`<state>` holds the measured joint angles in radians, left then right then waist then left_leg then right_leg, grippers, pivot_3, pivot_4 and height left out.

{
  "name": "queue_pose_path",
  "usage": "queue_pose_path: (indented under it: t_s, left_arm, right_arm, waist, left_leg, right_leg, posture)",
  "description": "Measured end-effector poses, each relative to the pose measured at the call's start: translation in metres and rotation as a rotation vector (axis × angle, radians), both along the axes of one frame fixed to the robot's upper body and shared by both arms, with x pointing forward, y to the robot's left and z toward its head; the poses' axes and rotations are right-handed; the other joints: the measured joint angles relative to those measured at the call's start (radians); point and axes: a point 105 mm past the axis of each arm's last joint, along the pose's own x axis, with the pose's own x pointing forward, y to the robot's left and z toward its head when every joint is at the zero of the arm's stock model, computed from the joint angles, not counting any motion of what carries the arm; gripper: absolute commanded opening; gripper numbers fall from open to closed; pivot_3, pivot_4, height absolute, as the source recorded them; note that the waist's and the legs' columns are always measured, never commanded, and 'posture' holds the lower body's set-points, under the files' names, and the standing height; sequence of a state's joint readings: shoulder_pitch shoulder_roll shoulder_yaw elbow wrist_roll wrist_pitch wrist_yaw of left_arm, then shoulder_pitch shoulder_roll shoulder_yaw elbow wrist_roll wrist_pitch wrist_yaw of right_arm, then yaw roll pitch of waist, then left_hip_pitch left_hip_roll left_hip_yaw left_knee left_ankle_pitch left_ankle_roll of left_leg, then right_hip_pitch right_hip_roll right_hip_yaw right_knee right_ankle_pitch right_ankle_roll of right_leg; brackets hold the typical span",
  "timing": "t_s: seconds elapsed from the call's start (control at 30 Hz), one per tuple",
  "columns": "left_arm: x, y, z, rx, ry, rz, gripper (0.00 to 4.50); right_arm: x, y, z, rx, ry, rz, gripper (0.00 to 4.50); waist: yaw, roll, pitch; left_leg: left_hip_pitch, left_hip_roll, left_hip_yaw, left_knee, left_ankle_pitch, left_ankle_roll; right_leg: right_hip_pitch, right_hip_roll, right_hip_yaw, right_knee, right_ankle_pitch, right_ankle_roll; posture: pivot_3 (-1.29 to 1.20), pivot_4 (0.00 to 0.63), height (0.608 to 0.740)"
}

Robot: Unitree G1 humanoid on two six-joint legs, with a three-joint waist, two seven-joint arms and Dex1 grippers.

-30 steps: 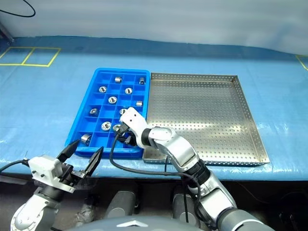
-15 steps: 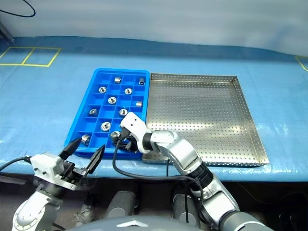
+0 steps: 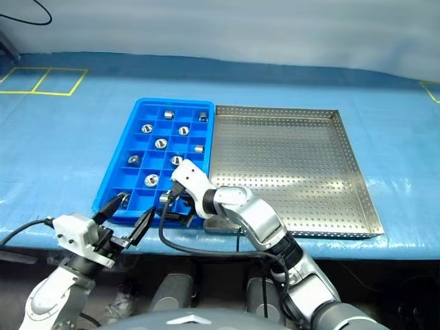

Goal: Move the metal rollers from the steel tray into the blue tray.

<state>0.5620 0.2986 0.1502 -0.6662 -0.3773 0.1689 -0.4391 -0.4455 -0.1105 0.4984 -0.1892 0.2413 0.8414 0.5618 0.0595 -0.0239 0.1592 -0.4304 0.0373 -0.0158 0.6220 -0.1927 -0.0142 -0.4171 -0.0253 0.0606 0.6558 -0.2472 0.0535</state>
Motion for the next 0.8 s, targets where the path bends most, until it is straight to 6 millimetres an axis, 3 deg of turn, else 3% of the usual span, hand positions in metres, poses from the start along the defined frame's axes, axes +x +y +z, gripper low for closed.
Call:
queue_pose_path:
  t_s: [0.13, 0.23, 0.47, 0.63, 0.8]
  left_arm:
    - [0.009, -0.005, 0.007, -0.019, -0.033, -0.03, 4.5]
    - [0.018, -0.008, 0.014, -0.026, -0.066, -0.051, 4.5]
    - [0.042, -0.025, 0.039, -0.043, -0.171, -0.135, 4.5]
    - [0.067, -0.022, 0.042, 0.007, -0.191, -0.067, 4.5]
    - [0.084, -0.02, 0.033, 0.071, -0.158, 0.009, 4.5]
  right_arm:
    - [0.009, -0.016, 0.008, 0.056, -0.023, -0.137, 4.48]
    - [0.028, -0.044, 0.026, 0.114, -0.084, -0.316, 4.48]
    - [0.045, -0.106, 0.058, 0.207, -0.265, -0.653, 4.48]
    - [0.048, -0.157, 0.049, 0.116, -0.377, -0.922, 4.48]
    - [0.037, -0.182, 0.027, 0.038, -0.378, -1.029, 4.48]
  waist:
    - [0.002, 0.0, 0.0]
    - [-0.006, 0.0, 0.001]
    - [-0.038, 0.001, 0.001]
    - [-0.06, 0.001, 0.001]
    - [-0.087, 0.001, 0.001]
  left_leg:
    - [-0.002, -0.001, -0.001, 0.001, 0.0, 0.0]
    - [-0.003, -0.001, 0.0, 0.003, 0.0, 0.0]
    - [-0.002, -0.001, 0.0, 0.004, 0.0, 0.001]
    - [-0.001, -0.001, 0.001, 0.005, 0.0, 0.001]
    - [0.0, -0.001, 0.002, 0.005, 0.0, 0.001]
  right_leg:
    - [0.001, 0.0, -0.001, 0.0, 0.0, 0.0]
    - [0.002, 0.001, -0.001, 0.002, 0.0, 0.0]
    - [0.003, 0.002, 0.0, 0.004, 0.0, 0.001]
    - [0.005, 0.003, 0.001, 0.004, 0.001, 0.002]
    - [0.005, 0.003, 0.004, 0.004, 0.002, 0.004]
  posture:
    - [0.15, 0.15, 0.74]
    - [0.11, 0.15, 0.74]
    - [0.03, 0.15, 0.74]
    - [0.0, 0.15, 0.74]
    - [-0.03, 0.15, 0.74]
